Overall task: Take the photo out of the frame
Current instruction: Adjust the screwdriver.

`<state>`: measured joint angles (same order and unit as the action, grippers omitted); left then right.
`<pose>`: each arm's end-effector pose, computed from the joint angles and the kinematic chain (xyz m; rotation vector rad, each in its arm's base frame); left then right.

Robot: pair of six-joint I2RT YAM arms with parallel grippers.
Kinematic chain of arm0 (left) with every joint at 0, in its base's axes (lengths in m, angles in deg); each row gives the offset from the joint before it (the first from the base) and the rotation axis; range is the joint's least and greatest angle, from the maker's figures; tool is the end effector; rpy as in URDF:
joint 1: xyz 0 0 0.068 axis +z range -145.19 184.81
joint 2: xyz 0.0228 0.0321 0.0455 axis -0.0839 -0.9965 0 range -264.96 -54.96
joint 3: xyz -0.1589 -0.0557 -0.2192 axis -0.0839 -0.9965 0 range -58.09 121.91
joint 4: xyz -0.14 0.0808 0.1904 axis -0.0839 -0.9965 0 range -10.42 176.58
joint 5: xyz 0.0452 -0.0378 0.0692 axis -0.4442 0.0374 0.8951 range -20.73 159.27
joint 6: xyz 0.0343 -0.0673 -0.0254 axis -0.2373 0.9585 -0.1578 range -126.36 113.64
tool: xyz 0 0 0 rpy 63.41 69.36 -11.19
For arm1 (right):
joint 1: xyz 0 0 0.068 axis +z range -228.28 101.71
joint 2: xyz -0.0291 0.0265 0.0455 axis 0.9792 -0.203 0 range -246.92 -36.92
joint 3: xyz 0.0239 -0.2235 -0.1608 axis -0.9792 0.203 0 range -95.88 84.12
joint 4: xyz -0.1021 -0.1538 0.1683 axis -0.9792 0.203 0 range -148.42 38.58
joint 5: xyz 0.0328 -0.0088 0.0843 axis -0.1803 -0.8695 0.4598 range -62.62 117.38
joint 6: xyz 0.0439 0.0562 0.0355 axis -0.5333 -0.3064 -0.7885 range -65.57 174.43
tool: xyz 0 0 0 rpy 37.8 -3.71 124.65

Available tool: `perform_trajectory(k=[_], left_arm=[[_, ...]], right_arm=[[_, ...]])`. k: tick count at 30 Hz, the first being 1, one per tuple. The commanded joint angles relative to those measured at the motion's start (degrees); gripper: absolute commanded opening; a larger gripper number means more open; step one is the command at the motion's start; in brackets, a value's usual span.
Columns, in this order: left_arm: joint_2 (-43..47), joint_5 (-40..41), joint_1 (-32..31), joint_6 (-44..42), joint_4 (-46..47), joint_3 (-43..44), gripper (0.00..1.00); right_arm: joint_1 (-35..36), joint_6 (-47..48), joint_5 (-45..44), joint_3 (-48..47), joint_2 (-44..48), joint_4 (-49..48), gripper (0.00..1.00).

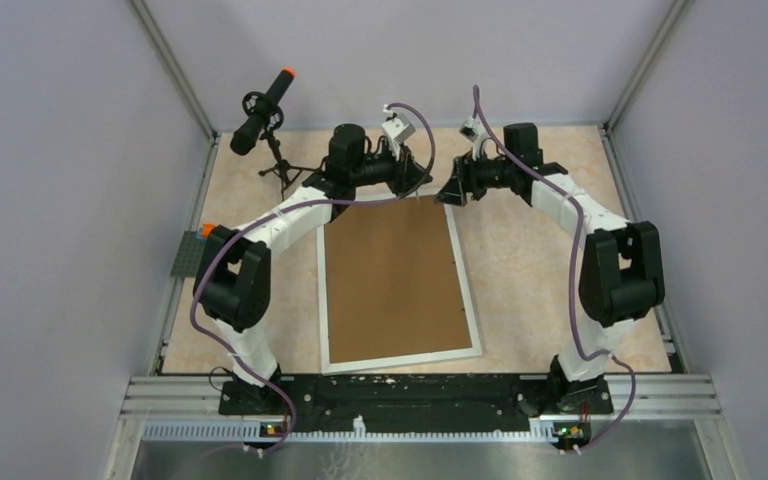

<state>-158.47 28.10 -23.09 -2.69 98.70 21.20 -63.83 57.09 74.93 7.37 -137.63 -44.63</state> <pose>0.3695 -0.2468 0.3068 0.8953 1.6150 -1.0270 0.3764 0.1493 0.2633 -0.7665 2.0229 1.0329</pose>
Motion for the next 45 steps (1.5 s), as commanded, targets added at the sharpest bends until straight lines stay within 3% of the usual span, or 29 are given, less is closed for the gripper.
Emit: perform_trajectory(k=[1,6,8,13,14,17,20,21,24,27,29,35,40,45], left_arm=[[0.4,-2.8,0.1,8.5,6.1,2.4,0.0],[0.1,-5.3,0.1,16.8,11.0,2.0,0.0],[0.0,-5.3,0.1,19.6,12.4,1.8,0.0],[0.0,-4.0,0.7,22.7,12.0,2.3,0.0],[0.2,-3.8,0.9,23.0,11.1,2.5,0.01],[0.6,-8.6,2.2,19.6,7.7,3.2,0.29],[2.3,-18.5,4.6,10.1,1.3,3.3,0.58],[2.7,-22.5,5.8,6.7,-0.8,3.2,0.72],[2.9,-33.0,8.4,-6.3,-12.5,5.3,0.86],[1.5,-36.9,8.5,-27.9,-35.7,11.1,0.87],[0.7,-37.9,8.0,-36.9,-44.2,13.1,0.86],[3.7,-37.0,6.3,-51.8,-45.6,8.9,0.83],[5.9,-36.0,4.2,-53.6,-38.6,5.4,0.77],[4.6,-35.2,2.6,-63.6,-46.9,6.9,0.64]], right_arm=[[3.1,1.7,6.1,1.8,3.2,-7.7,0.63],[4.8,-1.0,6.2,0.7,1.8,-11.8,0.59],[5.4,-1.4,6.5,-0.1,1.3,-12.3,0.52],[5.7,2.2,7.1,-0.7,1.7,-8.5,0.05],[5.8,3.7,7.3,-0.9,2.0,-6.8,0.0],[5.5,8.3,8.8,-1.5,3.2,-0.7,0.0],[5.4,15.2,10.9,-4.1,3.2,9.2,0.0],[5.3,18.7,11.7,-4.9,3.0,13.9,0.0],[5.3,26.5,13.8,-6.8,2.0,23.7,0.0],[5.6,33.2,15.0,-8.6,0.6,32.0,0.0],[6.3,38.7,15.2,-10.5,-0.9,38.1,0.0],[7.2,47.6,17.3,-16.9,-6.5,52.2,0.0],[8.4,52.4,17.5,-20.9,-9.6,59.3,0.0],[9.4,53.9,17.4,-22.6,-10.5,61.3,0.0]])
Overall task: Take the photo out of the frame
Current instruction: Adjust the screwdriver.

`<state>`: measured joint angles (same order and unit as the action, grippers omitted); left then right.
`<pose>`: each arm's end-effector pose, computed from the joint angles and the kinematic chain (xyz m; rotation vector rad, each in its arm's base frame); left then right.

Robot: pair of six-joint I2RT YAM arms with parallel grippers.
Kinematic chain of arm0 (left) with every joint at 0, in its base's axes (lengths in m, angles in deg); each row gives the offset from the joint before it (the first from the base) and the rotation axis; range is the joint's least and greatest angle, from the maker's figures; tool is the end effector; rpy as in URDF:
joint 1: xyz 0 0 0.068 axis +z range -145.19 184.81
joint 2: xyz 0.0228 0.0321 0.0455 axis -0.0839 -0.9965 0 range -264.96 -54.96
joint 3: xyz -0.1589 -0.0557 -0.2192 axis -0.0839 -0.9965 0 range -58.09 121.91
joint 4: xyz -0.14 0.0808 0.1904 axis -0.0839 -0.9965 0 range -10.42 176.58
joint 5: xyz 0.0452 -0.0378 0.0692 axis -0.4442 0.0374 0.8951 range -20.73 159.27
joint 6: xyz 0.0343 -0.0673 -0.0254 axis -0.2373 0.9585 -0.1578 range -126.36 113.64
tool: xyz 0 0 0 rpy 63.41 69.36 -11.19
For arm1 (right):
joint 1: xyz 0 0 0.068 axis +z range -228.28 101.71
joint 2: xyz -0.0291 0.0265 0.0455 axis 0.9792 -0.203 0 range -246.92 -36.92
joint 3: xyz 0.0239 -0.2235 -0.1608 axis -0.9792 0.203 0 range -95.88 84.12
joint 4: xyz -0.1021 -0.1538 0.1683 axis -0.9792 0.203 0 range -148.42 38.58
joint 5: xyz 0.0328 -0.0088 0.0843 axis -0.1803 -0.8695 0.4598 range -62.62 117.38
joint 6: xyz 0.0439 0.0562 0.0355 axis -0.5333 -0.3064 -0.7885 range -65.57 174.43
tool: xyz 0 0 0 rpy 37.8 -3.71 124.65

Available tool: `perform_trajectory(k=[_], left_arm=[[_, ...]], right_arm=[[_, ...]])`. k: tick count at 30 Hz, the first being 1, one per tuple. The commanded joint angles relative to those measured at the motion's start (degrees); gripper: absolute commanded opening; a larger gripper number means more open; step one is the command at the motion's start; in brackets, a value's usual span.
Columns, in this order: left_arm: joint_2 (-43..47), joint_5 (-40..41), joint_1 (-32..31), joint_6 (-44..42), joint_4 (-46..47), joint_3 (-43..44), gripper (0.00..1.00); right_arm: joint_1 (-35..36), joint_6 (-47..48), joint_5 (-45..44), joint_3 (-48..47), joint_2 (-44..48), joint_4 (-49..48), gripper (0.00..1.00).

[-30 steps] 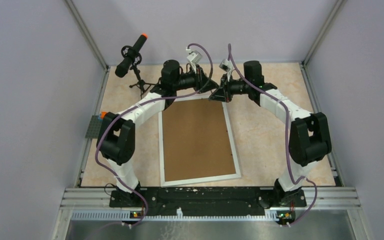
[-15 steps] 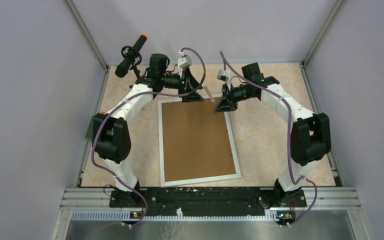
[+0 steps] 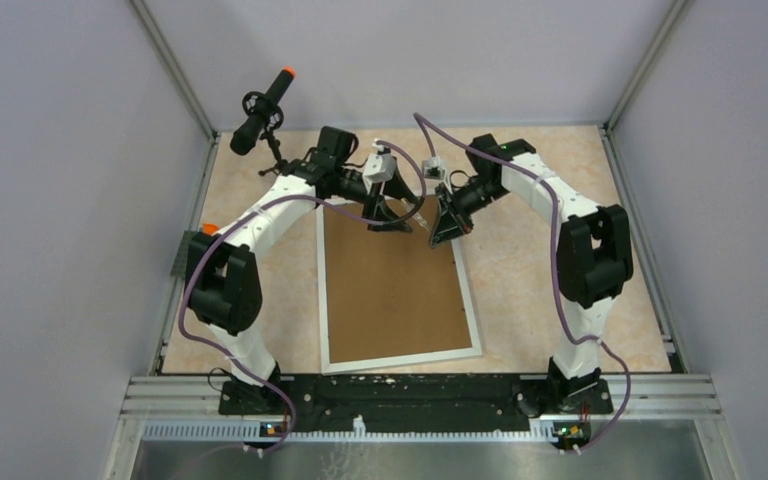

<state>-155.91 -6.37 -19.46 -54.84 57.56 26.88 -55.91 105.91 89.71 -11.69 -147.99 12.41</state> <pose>0.3147 -0.2149 0.3057 1.5625 1.1269 -1.2325 0.3132 0.1946 0.2544 -1.5100 1.9247 1.4105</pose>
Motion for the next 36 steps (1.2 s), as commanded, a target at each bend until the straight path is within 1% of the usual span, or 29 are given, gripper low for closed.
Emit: perform_trajectory(k=[1,2,4,7,11,14,16,17,18,19,20,21,22,23,24,26,27,29,30,33,35,36], left_arm=[[1.9,-0.2,-1.5,-14.3,-8.2,1.4,0.62],[1.8,0.4,-1.9,-16.9,-9.7,1.4,0.58],[1.7,1.3,-2.6,-19.9,-11.5,1.1,0.54],[1.8,1.9,-2.8,-21.2,-11.8,0.8,0.48],[2.5,3.5,-3.4,-25.4,-13.5,0.3,0.4],[3.4,3.9,-3.9,-27.5,-13.7,-0.5,0.3],[3.7,4.8,-4.1,-28.8,-14.2,-1.1,0.22],[3.8,5.4,-4.2,-29.0,-14.3,-1.4,0.16],[3.8,6.2,-4.2,-29.1,-14.5,-1.7,0.12],[3.9,6.9,-4.2,-28.8,-14.2,-2.1,0.07],[4.1,8.2,-4.3,-26.5,-12.4,-3.0,0.0],[4.5,9.2,-4.2,-23.0,-9.3,-4.3,0.0],[5.3,10.2,-4.2,-19.3,-5.0,-6.4,0.0],[6.3,11.8,-4.2,-15.4,-0.4,-9.3,0.0],[7.7,12.7,-4.2,-11.6,5.6,-12.4,0.0],[10.3,14.2,-4.3,-3.5,18.3,-19.6,0.0],[10.9,14.9,-4.3,-0.1,23.0,-22.3,0.0],[10.9,16.9,-4.9,3.7,27.4,-25.4,0.0],[10.6,18.4,-5.2,5.7,29.6,-26.9,0.0],[8.9,21.5,-5.5,12.1,36.6,-29.5,0.0],[7.0,22.0,-5.5,17.1,40.2,-29.7,0.0],[6.0,21.8,-5.5,19.2,41.1,-29.5,0.0]], right_arm=[[1.6,5.3,2.6,-3.8,-0.3,4.5,0.0],[1.7,5.4,2.6,-4.0,-0.4,4.8,0.0],[1.9,5.9,2.5,-4.6,-0.8,5.5,0.0],[2.3,6.4,2.3,-5.5,-1.5,6.6,0.0],[2.6,6.2,2.1,-5.8,-1.7,7.2,0.0],[2.7,6.3,2.2,-6.3,-2.2,7.9,0.0],[2.7,6.1,2.4,-6.6,-2.6,8.5,0.0],[2.6,5.9,2.4,-6.7,-2.6,8.4,0.02],[2.6,5.3,2.3,-6.5,-2.3,8.0,0.1],[2.4,4.3,2.0,-5.9,-2.0,7.2,0.21],[2.1,2.6,1.9,-5.0,-1.7,5.7,0.34],[1.4,-0.5,1.8,-3.8,-1.0,3.2,0.43],[0.2,-3.6,2.2,-2.3,-0.5,0.7,0.49],[-1.2,-6.6,2.6,-0.8,0.1,-1.9,0.59],[-2.9,-10.3,2.5,1.0,0.8,-5.1,0.65],[-6.5,-18.0,1.5,4.8,2.3,-12.7,0.68],[-8.2,-24.0,0.5,7.4,3.3,-16.9,0.68],[-11.3,-32.3,-2.8,12.8,5.5,-26.4,0.67],[-12.5,-34.5,-3.4,15.3,6.4,-29.2,0.67],[-14.3,-39.6,-8.7,20.8,7.5,-34.4,0.63],[-14.8,-41.8,-10.8,23.6,7.5,-36.1,0.59],[-15.0,-43.7,-12.3,25.1,7.6,-38.6,0.56]])
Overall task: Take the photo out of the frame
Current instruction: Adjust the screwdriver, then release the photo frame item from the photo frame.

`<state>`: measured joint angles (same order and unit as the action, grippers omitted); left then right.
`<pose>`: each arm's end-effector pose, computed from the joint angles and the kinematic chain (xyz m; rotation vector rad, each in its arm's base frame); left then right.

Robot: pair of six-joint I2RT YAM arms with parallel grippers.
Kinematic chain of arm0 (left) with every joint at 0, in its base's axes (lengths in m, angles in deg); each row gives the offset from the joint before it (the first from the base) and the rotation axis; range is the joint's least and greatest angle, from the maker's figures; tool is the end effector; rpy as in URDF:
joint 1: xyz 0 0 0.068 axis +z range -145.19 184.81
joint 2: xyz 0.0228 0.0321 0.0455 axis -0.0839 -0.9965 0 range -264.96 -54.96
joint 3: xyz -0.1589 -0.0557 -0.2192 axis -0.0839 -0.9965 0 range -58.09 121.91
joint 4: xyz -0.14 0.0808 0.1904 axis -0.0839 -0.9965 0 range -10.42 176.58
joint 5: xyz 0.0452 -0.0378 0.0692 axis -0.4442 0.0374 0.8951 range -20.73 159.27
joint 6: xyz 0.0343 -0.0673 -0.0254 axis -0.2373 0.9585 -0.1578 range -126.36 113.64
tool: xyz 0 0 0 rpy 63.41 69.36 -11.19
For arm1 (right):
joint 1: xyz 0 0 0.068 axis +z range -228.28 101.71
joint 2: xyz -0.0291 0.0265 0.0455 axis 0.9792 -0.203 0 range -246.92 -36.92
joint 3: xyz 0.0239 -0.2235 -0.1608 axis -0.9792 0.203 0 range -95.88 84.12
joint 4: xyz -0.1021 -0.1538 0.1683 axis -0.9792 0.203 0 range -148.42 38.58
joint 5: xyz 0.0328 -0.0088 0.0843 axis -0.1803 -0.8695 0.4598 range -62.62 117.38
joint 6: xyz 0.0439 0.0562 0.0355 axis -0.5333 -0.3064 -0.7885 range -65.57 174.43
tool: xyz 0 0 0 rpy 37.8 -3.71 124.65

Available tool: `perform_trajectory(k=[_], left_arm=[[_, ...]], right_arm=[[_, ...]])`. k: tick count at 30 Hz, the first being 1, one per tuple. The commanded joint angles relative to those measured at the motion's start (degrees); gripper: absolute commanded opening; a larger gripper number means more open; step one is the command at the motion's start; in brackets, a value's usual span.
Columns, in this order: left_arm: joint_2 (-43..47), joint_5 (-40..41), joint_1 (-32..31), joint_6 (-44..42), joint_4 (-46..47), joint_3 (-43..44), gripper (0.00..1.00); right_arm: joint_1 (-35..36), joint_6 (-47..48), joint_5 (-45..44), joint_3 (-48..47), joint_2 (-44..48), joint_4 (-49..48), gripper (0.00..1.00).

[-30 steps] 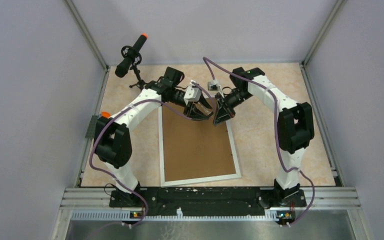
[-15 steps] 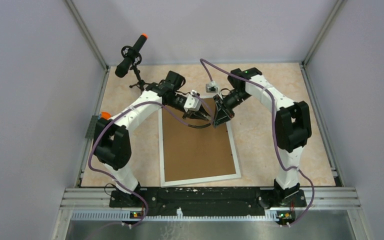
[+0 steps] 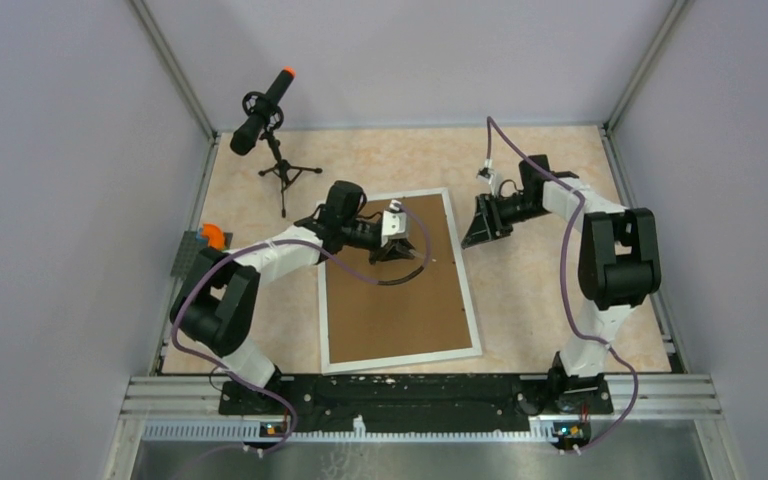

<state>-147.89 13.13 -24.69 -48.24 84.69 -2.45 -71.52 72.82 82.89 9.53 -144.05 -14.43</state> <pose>0.2696 -0.2181 0.2168 1.5749 1.3259 -0.9557 0.3444 0.0978 0.1851 -0.7032 2.4300 1.2914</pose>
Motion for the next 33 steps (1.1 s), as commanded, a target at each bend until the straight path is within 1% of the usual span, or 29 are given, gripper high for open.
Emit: perform_trajectory(k=[1,4,8,12,17,26,33], left_arm=[[-2.9,2.1,-0.3,15.0,16.0,-0.4,0.0],[-4.3,3.0,-0.9,22.1,24.0,-3.0,0.0],[-5.3,5.4,-2.4,28.0,31.7,-6.7,0.0],[-6.6,8.3,-3.1,30.5,38.3,-10.1,0.0],[-9.2,8.0,-3.3,33.0,44.5,-11.7,0.0],[-13.6,7.6,-4.0,34.6,50.7,-11.6,0.0],[-16.2,7.4,-4.1,36.9,52.8,-11.1,0.0]], right_arm=[[0.2,-12.5,-6.5,5.5,3.7,-13.6,0.54],[-0.5,-15.8,-7.4,8.4,2.9,-16.3,0.5],[-0.6,-17.8,-7.9,9.9,1.6,-17.5,0.46],[-0.5,-20.9,-8.4,11.0,1.1,-19.5,0.42],[-0.5,-20.8,-8.5,11.7,0.2,-19.3,0.37],[-0.4,-19.1,-6.8,11.7,-1.3,-18.5,0.31],[0.6,-18.7,-6.1,11.3,-1.8,-18.1,0.29]])
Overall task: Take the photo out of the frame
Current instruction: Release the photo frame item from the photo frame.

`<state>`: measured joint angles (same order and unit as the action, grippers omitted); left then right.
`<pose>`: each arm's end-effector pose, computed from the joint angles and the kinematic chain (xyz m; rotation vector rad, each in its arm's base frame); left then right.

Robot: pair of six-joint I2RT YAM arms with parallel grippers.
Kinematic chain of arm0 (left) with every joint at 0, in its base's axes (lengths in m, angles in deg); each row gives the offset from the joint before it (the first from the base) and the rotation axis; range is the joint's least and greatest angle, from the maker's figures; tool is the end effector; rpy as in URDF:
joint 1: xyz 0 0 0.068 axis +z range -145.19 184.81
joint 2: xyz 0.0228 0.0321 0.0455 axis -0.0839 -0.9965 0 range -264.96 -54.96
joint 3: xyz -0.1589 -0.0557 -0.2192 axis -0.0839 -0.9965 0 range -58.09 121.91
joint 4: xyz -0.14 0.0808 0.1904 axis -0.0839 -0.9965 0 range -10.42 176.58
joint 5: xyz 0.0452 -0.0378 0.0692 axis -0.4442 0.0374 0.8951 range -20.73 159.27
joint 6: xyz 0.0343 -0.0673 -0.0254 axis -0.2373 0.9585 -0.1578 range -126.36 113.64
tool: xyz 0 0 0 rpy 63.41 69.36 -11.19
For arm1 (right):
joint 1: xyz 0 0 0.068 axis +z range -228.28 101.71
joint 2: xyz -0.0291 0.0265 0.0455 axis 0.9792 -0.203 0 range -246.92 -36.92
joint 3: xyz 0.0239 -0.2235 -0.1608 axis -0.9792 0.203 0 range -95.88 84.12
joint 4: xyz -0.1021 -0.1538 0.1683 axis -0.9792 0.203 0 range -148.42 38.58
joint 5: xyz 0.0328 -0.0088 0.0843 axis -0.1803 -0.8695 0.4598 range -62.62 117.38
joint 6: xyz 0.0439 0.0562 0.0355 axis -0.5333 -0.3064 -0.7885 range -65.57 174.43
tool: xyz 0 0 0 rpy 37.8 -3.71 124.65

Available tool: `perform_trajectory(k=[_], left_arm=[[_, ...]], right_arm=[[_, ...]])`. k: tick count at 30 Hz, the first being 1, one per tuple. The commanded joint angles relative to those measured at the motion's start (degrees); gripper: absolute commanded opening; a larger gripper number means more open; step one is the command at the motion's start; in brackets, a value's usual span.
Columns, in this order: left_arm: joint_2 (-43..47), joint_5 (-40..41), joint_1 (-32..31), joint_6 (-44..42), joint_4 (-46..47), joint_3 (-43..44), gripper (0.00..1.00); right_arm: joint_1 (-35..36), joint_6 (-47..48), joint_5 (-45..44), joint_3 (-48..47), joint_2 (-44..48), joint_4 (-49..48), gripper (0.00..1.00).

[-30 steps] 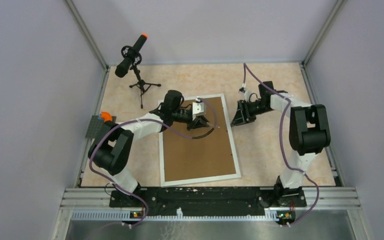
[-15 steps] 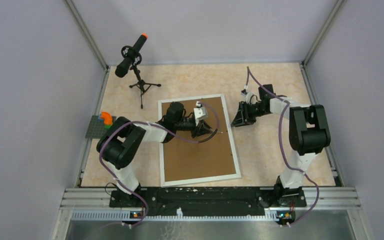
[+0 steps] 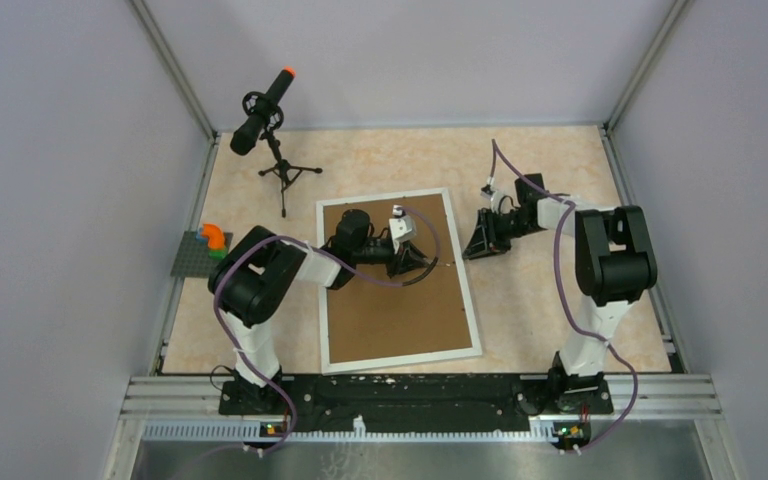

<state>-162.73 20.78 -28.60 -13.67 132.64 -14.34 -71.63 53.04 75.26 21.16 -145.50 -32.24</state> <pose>0.2815 -0.2473 0.1489 1.1956 1.5036 -1.1006 0.3401 0.0909 0.1290 -0.3094 2.6316 1.2001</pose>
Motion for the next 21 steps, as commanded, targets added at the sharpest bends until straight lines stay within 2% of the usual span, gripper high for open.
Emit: perform_trajectory(k=[1,12,19,21], left_arm=[[-1.7,0.3,-0.2,3.2,5.6,0.7,0.0],[-4.4,0.8,-0.2,3.4,6.9,0.6,0.0],[-6.2,1.1,-0.2,2.2,6.2,1.0,0.0],[-7.0,1.7,-0.2,3.1,6.0,1.7,0.0]], right_arm=[[0.9,1.0,1.6,-0.4,-0.5,-0.3,0.29],[3.0,0.7,2.9,-1.5,-2.6,-0.3,0.3],[4.4,0.7,1.4,-2.0,-4.0,0.1,0.2],[4.8,0.6,0.8,-1.9,-4.3,0.0,0.15]])
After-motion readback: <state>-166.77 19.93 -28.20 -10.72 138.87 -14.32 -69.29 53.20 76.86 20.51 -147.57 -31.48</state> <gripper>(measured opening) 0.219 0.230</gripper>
